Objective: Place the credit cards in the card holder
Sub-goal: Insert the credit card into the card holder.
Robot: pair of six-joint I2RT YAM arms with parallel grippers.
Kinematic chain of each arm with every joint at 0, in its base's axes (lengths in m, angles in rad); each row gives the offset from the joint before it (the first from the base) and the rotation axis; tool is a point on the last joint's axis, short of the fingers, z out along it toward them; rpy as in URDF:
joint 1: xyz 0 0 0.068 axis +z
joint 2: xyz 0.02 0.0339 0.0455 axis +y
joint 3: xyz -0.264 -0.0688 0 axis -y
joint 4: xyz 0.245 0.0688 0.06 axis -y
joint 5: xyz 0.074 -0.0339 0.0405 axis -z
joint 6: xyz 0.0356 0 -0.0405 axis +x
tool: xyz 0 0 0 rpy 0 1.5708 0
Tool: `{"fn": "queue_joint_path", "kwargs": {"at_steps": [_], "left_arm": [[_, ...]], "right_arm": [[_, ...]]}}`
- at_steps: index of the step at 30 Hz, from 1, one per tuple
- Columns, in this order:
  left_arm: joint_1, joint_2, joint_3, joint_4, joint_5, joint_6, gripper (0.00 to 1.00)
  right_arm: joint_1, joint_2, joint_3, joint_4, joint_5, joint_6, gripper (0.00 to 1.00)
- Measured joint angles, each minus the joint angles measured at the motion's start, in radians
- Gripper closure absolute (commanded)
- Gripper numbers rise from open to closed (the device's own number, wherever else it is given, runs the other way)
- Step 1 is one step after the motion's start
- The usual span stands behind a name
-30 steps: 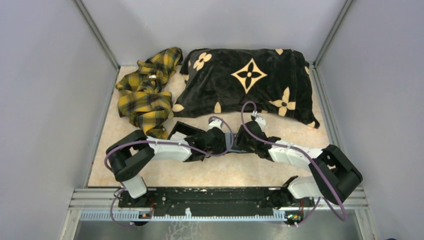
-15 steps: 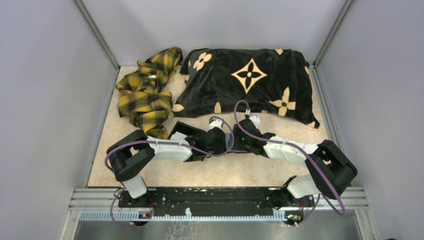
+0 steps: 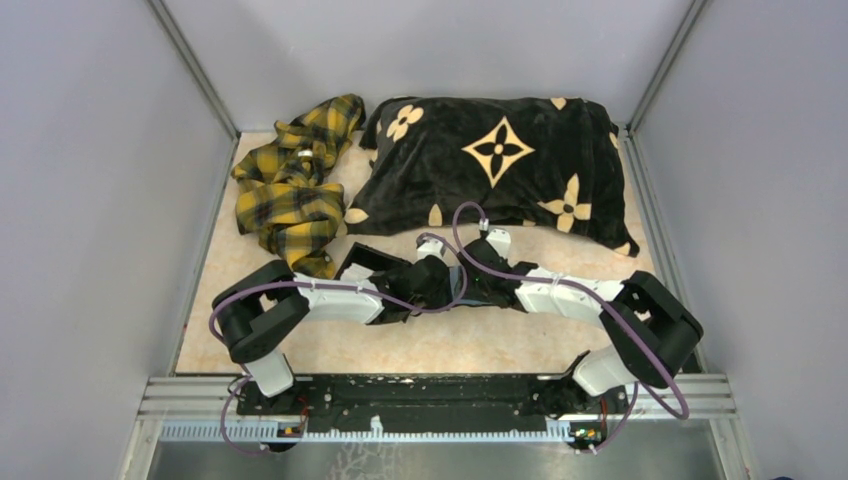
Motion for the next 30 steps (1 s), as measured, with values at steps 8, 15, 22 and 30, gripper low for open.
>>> {"fn": "queue_joint_path", "kwargs": {"at_steps": [8, 15, 22, 30], "left_arm": [[0.000, -0.002, -0.001, -0.002, -0.002, -0.009, 0.87], [-0.012, -0.027, -0.007, -0.045, -0.006, -0.032, 0.81], [-0.026, -0.077, -0.014, -0.145, -0.011, -0.055, 0.70], [-0.026, -0.117, -0.016, -0.243, -0.031, -0.072, 0.65]], "right_arm": [[0.010, -0.002, 0.000, -0.003, 0.020, 0.005, 0.44], [0.023, -0.043, -0.031, 0.000, 0.010, 0.005, 0.34], [0.039, -0.126, -0.060, -0.068, -0.014, 0.004, 0.32], [0.041, -0.292, -0.077, -0.132, 0.005, -0.006, 0.32]]}}
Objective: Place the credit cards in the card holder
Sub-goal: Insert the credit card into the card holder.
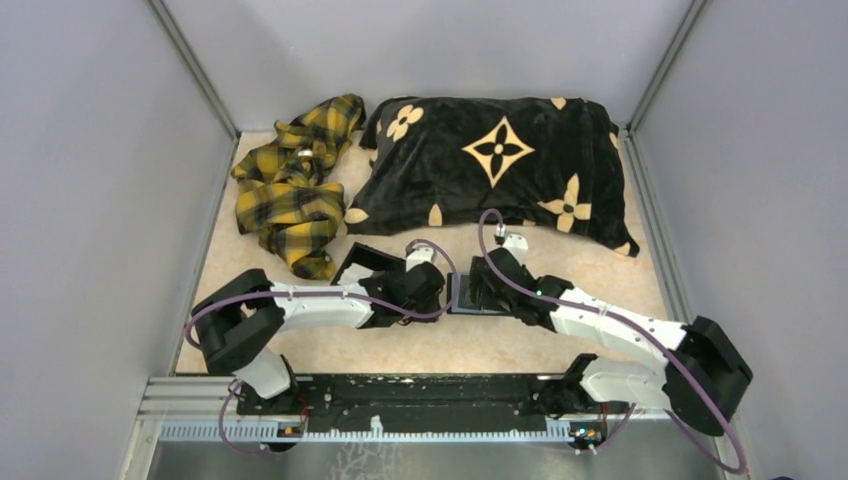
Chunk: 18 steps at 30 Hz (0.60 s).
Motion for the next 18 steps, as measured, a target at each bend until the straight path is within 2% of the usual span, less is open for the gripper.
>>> {"fn": "queue_joint_path", "kwargs": {"at_steps": [5, 11, 18], "left_arm": [[0.000, 0.002, 0.003, -0.005, -0.004, -0.001, 0.65], [0.000, 0.012, 0.016, -0.013, -0.004, -0.001, 0.65], [0.000, 0.029, 0.031, -0.008, -0.004, 0.004, 0.65]], "right_arm": [[0.000, -0.087, 0.000, -0.100, 0.069, 0.003, 0.32], [-0.001, -0.093, -0.001, -0.243, 0.158, 0.032, 0.32], [-0.038, -0.106, -0.015, -0.311, 0.213, 0.039, 0.32]]}}
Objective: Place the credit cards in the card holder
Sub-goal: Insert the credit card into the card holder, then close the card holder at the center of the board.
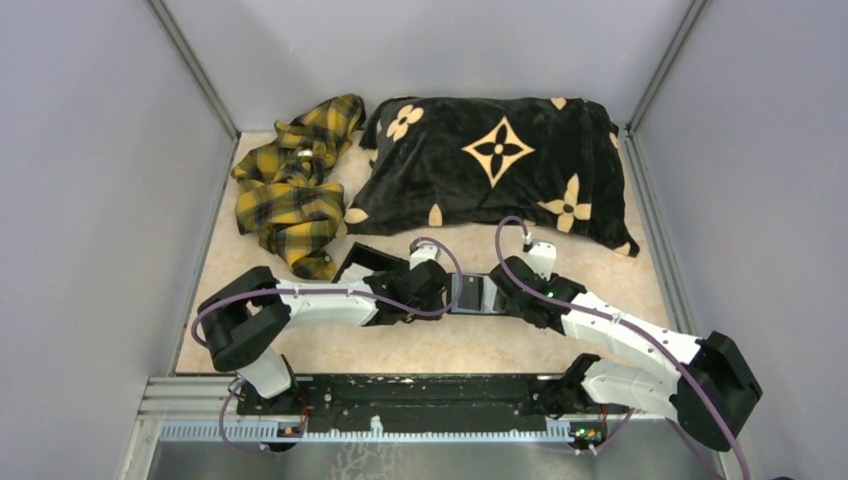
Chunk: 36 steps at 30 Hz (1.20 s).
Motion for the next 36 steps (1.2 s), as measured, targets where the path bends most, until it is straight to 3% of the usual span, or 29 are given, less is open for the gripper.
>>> {"fn": "queue_joint_path", "kwargs": {"at_steps": [7, 13, 18, 26, 36], "left_arm": [[0.000, 0.012, 0.005, 0.025, 0.001, 0.010, 0.65], [0.000, 0.015, 0.004, 0.034, 0.001, 0.013, 0.65], [0.000, 0.019, 0.004, 0.041, 0.001, 0.013, 0.65], [0.000, 0.028, -0.006, 0.088, 0.001, 0.013, 0.66], [0.000, 0.059, -0.010, 0.167, 0.004, 0.015, 0.74]], "right_arm": [[-0.092, 0.003, -0.040, 0.026, 0.005, -0.037, 0.33], [-0.136, 0.047, -0.051, 0.107, -0.011, -0.097, 0.40], [-0.173, 0.068, -0.051, 0.191, -0.035, -0.142, 0.52], [-0.227, 0.068, -0.090, 0.275, -0.083, -0.196, 0.86], [-0.231, -0.057, -0.058, 0.242, -0.141, -0.257, 0.96]]}}
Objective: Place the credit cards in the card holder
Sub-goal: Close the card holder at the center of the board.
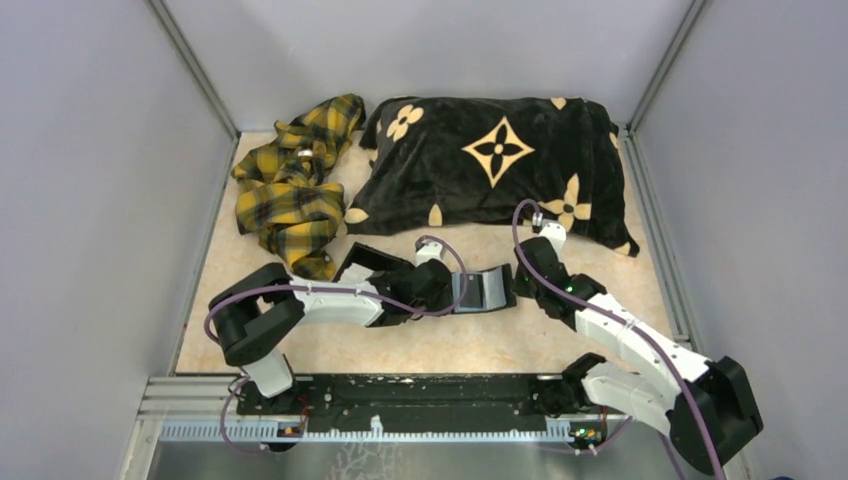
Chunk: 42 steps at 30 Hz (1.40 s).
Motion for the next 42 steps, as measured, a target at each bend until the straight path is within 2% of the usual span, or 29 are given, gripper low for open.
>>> {"fn": "queue_joint_path", "kwargs": {"at_steps": [7, 16, 27, 37, 42], "left_arm": [[0.000, 0.039, 0.013, 0.064, 0.017, 0.004, 0.76], [0.000, 0.062, 0.007, 0.137, 0.049, 0.003, 0.76], [0.001, 0.069, -0.007, 0.181, 0.064, 0.000, 0.77], [0.002, 0.060, -0.044, 0.230, 0.066, -0.023, 0.77], [0.002, 0.036, -0.053, 0.198, 0.076, -0.030, 0.71]], "right_arm": [[0.000, -0.046, 0.121, -0.048, -0.039, -0.025, 1.00], [0.061, -0.025, 0.127, -0.034, -0.123, 0.008, 1.00], [0.193, 0.071, 0.104, 0.094, -0.175, 0.117, 1.00], [0.218, 0.156, 0.016, 0.245, -0.198, 0.185, 1.00], [0.219, 0.188, -0.024, 0.308, -0.208, 0.207, 1.00]]}}
